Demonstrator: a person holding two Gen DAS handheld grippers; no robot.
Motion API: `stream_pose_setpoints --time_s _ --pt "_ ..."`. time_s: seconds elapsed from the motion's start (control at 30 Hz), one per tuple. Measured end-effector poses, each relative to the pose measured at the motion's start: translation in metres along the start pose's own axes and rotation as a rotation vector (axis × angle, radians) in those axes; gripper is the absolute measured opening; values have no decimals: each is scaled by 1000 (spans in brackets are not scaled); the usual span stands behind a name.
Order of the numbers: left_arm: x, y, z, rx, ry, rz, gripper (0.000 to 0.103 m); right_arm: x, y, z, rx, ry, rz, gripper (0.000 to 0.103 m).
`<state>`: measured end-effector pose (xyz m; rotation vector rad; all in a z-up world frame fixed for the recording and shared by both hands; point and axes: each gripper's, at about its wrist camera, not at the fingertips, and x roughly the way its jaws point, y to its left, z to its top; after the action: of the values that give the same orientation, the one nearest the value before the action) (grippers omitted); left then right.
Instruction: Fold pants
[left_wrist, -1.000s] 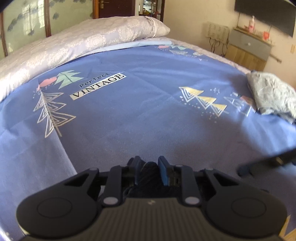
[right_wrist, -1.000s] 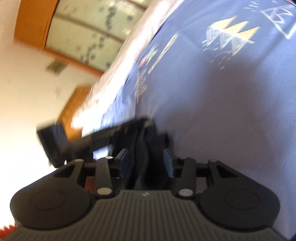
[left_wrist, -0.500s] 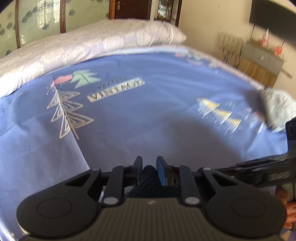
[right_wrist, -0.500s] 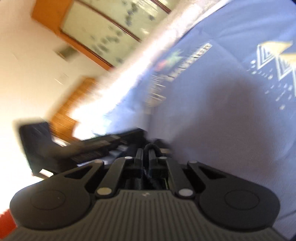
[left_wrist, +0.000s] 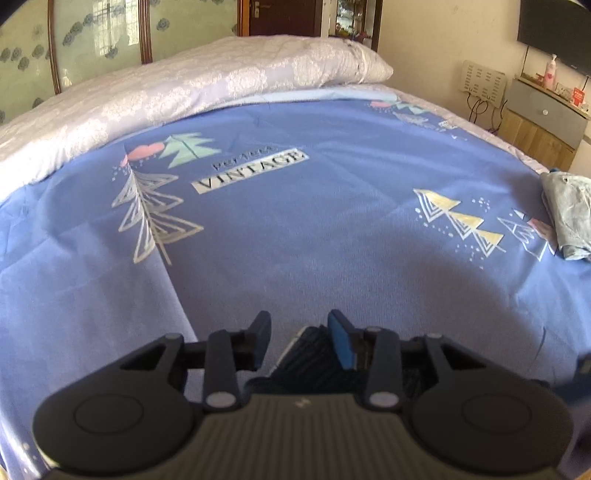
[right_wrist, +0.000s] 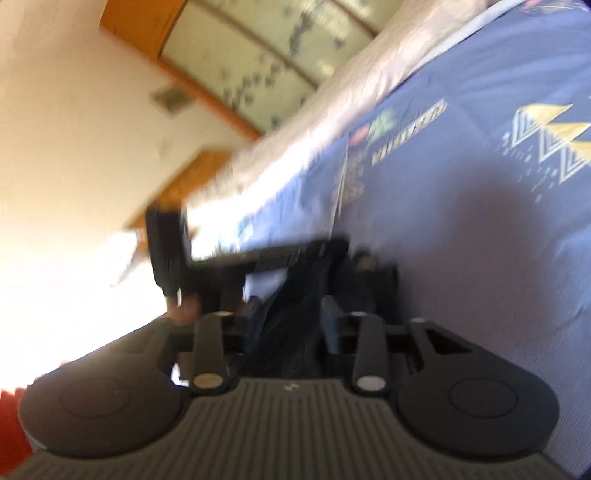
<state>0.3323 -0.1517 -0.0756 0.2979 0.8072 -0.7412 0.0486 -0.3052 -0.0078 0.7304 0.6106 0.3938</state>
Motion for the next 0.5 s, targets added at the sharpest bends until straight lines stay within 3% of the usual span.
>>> stream_pose_setpoints --time_s 0.07,0.13,0.2,0.27,0.33,0.5 --pt "6 -5 -5 5 8 8 36 20 2 -10 -28 70 -58 48" --pt "11 -9 -9 7 -11 27 37 29 -1 -21 -41 118 -115 24" --pt "16 -7 -13 -18 -25 31 41 23 -6 -22 -30 99 -119 15" --pt "21 -3 -15 -36 -39 44 55 16 -18 -22 31 86 -109 13" --pt "27 -2 -19 -46 -56 55 60 15 -29 -28 88 86 -88 13" --pt "25 -7 -16 -38 -54 107 62 18 -33 -30 138 78 -75 11"
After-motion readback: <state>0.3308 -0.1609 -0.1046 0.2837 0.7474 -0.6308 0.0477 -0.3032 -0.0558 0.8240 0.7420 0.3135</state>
